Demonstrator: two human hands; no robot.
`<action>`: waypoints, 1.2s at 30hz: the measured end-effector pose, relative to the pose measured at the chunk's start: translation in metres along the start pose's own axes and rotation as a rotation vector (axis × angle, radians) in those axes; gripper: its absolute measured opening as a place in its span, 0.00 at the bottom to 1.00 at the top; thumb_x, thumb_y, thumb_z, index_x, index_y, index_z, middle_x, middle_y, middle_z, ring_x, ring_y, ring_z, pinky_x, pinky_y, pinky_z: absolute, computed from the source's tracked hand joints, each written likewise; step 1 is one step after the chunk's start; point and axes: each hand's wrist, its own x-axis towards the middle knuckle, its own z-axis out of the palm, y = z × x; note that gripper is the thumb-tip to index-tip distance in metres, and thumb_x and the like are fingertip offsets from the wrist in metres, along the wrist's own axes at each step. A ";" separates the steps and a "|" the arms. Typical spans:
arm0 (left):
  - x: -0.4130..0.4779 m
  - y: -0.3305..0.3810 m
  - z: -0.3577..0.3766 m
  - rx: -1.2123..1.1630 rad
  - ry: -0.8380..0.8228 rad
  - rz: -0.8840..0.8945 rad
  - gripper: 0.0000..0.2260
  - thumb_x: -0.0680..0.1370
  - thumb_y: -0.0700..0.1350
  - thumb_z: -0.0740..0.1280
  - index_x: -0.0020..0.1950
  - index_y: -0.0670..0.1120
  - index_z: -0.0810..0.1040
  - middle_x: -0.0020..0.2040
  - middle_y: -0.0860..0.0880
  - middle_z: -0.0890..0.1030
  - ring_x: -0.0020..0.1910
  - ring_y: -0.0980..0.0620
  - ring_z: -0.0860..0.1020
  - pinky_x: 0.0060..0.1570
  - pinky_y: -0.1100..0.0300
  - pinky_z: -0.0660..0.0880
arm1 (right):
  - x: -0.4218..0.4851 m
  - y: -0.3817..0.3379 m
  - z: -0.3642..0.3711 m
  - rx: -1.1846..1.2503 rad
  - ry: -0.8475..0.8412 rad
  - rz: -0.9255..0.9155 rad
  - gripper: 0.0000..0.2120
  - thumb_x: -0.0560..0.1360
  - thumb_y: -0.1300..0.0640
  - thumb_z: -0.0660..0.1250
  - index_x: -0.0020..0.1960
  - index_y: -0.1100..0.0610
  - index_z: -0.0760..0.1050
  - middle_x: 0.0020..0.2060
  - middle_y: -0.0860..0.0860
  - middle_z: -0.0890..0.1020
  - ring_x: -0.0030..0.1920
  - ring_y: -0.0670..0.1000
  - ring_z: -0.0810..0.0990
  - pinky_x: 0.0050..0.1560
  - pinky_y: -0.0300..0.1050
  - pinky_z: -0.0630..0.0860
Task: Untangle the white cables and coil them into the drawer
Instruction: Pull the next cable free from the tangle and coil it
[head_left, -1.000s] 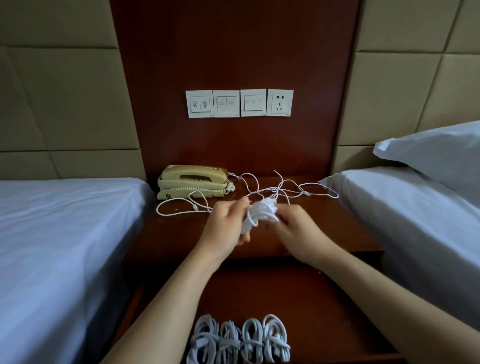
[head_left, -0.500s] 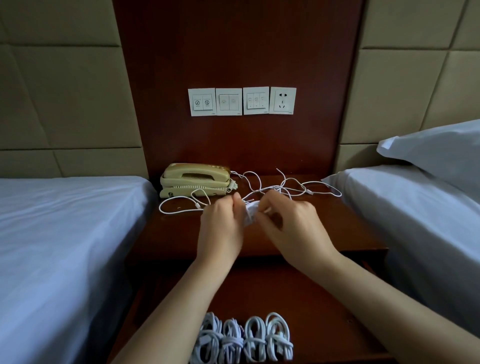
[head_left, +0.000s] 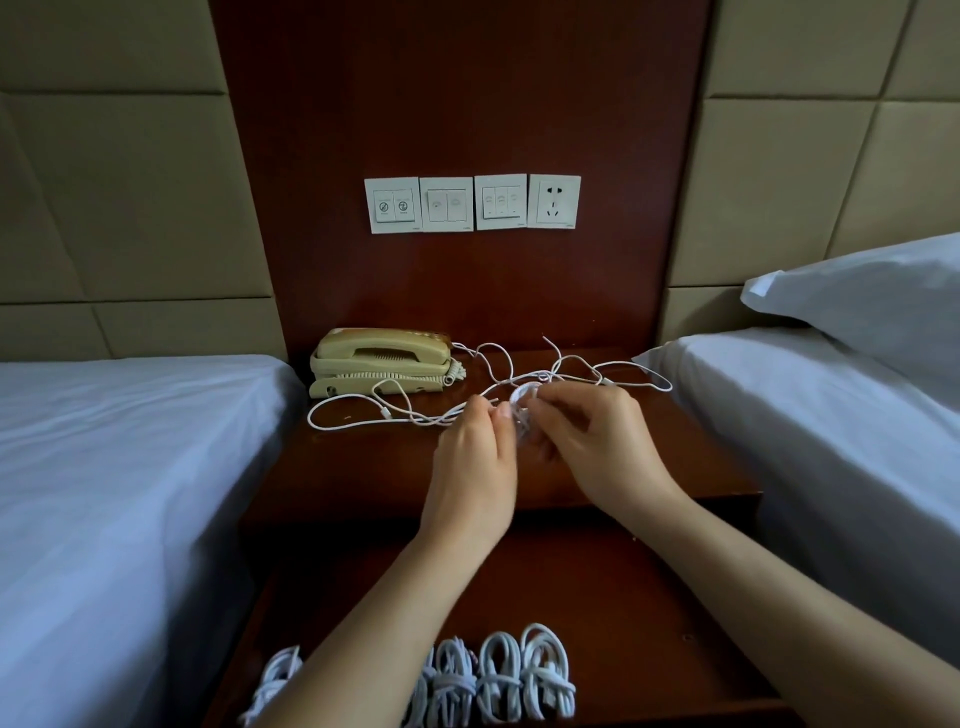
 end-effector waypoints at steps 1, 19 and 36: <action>0.000 0.000 0.001 -0.016 -0.022 -0.024 0.13 0.82 0.48 0.52 0.38 0.48 0.65 0.34 0.51 0.72 0.34 0.50 0.72 0.32 0.61 0.63 | 0.000 0.002 -0.001 -0.037 0.003 -0.004 0.14 0.77 0.62 0.64 0.34 0.51 0.74 0.25 0.47 0.77 0.27 0.44 0.77 0.32 0.34 0.71; -0.002 -0.007 0.014 -0.246 -0.180 -0.194 0.12 0.82 0.44 0.56 0.57 0.43 0.77 0.49 0.48 0.81 0.49 0.52 0.79 0.48 0.57 0.75 | 0.004 0.020 0.004 -0.091 0.021 0.169 0.11 0.73 0.59 0.70 0.36 0.49 0.73 0.32 0.49 0.81 0.33 0.49 0.79 0.38 0.47 0.78; -0.008 -0.015 0.025 -0.493 -0.030 -0.319 0.17 0.77 0.50 0.64 0.65 0.47 0.75 0.54 0.48 0.82 0.54 0.51 0.81 0.55 0.46 0.77 | -0.012 0.007 0.014 -0.706 -0.141 -0.136 0.05 0.78 0.59 0.60 0.53 0.59 0.71 0.48 0.54 0.78 0.46 0.61 0.79 0.35 0.46 0.62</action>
